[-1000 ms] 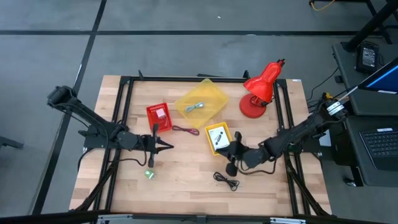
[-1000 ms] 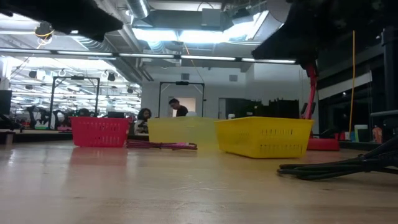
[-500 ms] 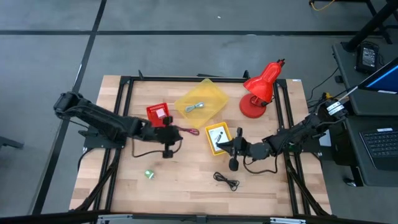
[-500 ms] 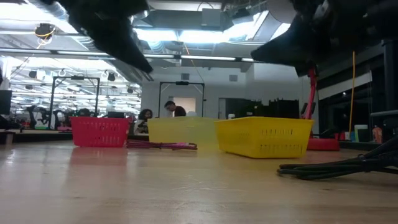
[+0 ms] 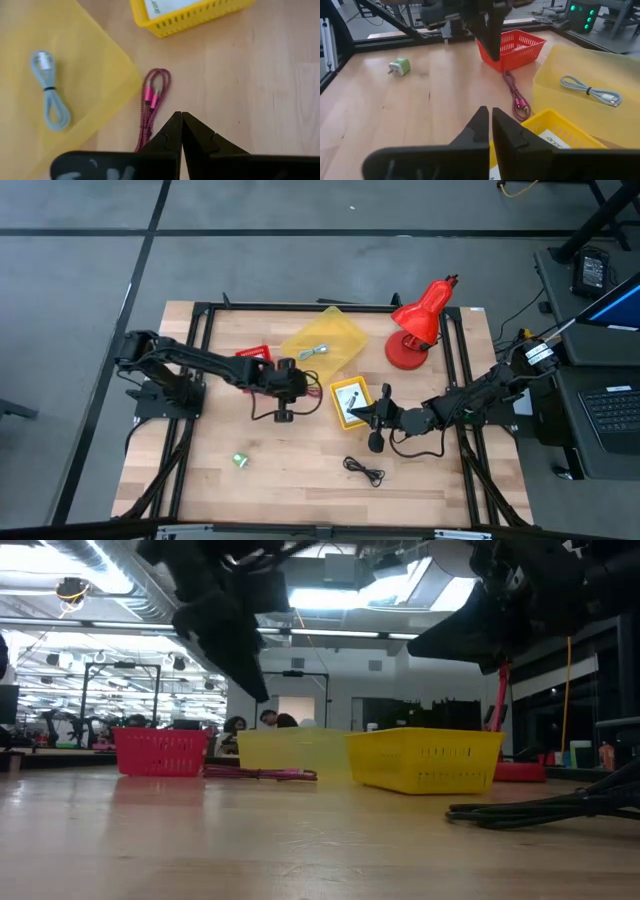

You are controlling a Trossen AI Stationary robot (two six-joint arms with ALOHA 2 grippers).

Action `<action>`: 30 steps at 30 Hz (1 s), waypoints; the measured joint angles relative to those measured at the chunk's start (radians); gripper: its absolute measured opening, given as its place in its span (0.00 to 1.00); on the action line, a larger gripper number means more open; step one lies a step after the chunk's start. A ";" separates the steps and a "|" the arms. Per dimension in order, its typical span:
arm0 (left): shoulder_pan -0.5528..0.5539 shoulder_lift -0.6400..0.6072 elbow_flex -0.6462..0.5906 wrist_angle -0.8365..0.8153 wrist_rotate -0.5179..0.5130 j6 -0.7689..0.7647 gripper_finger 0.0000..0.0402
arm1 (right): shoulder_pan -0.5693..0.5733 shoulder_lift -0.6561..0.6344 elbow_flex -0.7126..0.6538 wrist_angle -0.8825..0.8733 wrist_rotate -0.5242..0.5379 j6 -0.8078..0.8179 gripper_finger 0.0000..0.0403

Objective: Pick and place items into bin
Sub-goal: Put the red charger cable into the big yellow bin

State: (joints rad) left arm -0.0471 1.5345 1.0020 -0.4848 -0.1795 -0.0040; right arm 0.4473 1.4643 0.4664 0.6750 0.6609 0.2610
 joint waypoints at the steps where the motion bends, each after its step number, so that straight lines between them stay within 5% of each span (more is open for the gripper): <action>1: 0.005 0.012 0.008 -0.009 0.017 0.014 0.01 | 0.000 0.000 0.000 0.000 0.000 -0.005 0.02; 8: 0.018 0.059 0.018 -0.020 0.087 0.078 0.06 | 0.000 0.000 0.000 0.001 0.000 -0.035 0.00; 20: 0.016 0.067 0.018 -0.020 -0.036 0.069 0.32 | 0.000 0.000 0.000 -0.011 0.000 -0.100 0.01; 30: 0.051 0.075 0.019 -0.019 0.006 0.000 0.44 | -0.021 0.000 0.000 -0.019 0.000 -0.140 0.01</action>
State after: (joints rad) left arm 0.0042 1.6098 1.0206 -0.5039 -0.1736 -0.0040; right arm 0.4260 1.4647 0.4664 0.6556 0.6609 0.1211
